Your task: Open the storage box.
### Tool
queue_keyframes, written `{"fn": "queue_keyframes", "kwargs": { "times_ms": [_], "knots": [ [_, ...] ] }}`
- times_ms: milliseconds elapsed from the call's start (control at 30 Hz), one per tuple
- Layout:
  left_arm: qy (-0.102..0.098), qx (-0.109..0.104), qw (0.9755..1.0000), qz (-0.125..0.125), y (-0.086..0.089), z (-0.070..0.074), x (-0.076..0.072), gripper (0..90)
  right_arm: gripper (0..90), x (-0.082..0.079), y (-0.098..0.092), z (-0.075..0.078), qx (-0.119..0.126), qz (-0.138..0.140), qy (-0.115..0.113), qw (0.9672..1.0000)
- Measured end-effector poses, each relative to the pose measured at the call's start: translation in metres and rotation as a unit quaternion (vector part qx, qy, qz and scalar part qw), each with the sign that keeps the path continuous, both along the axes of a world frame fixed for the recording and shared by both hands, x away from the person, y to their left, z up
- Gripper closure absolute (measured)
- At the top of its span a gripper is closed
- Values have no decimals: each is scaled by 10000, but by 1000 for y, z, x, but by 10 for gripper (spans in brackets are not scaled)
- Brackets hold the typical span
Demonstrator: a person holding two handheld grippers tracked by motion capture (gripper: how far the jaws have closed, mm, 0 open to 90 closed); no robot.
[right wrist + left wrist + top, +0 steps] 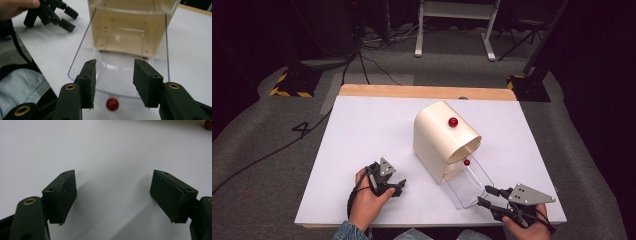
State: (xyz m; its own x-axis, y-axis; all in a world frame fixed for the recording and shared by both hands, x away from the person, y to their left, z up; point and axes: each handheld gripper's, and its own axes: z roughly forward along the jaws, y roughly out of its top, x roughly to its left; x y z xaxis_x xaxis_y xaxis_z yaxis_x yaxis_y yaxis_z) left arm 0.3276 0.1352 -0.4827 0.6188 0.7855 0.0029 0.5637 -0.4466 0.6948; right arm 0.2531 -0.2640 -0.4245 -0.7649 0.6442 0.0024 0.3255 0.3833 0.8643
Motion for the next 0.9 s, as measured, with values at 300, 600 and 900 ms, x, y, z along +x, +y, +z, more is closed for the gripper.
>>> {"fn": "queue_keyframes", "kwargs": {
  "times_ms": [300, 600, 900],
  "knots": [
    [92, -80, 9999, -20, 2, 0, 2, 214, 529, 31, 14, 26, 148, 74, -169, 9997],
    [131, -119, 9998, -90, 3, 0, 3, 207, 562, 55, 27, 36, 257, 144, -158, 9994],
    [135, -110, 9998, -88, 3, 0, 3, 206, 693, 65, 41, 38, 227, 165, -160, 9995]
  ]
}}
